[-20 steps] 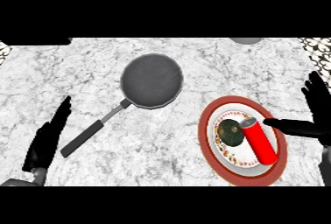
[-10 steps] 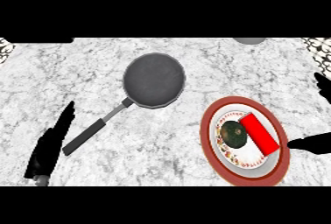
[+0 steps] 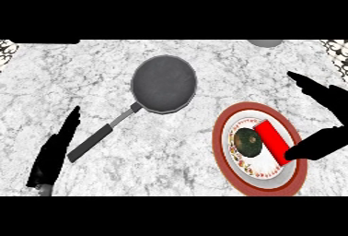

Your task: Pick the squash from the plate and place it in the pan

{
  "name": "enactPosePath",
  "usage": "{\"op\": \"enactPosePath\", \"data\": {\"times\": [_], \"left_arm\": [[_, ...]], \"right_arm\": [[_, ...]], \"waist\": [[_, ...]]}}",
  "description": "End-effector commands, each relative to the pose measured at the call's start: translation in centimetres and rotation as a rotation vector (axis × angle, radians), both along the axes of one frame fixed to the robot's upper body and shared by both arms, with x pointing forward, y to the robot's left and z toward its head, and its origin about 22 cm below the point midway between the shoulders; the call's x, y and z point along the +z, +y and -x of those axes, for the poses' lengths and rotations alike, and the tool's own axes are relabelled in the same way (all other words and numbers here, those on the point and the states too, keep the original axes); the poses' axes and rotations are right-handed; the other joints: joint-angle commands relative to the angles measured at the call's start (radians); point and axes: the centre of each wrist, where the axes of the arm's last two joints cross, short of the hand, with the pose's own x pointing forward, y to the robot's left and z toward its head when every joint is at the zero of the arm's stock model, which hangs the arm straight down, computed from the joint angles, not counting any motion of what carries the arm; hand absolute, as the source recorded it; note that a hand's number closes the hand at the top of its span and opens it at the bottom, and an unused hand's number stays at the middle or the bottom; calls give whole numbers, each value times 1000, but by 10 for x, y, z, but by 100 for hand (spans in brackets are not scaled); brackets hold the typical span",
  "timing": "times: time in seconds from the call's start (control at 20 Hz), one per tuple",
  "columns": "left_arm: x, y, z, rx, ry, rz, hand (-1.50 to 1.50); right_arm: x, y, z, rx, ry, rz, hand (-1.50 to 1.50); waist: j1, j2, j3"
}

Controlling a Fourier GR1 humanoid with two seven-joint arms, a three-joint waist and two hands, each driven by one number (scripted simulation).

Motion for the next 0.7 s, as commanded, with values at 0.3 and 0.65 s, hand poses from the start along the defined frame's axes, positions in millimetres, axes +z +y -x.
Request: {"op": "enactPosePath", "data": {"times": [0.3, 0.65], "left_arm": [[20, -1, 12, -4, -5, -4, 0], [5, 13, 1, -16, 2, 2, 0]], "right_arm": [[22, 52, -21, 68, 191, 118, -150], [-23, 67, -49, 125, 343, 276, -150]], "waist": [[2, -2, 1], [12, 4, 0]]}}
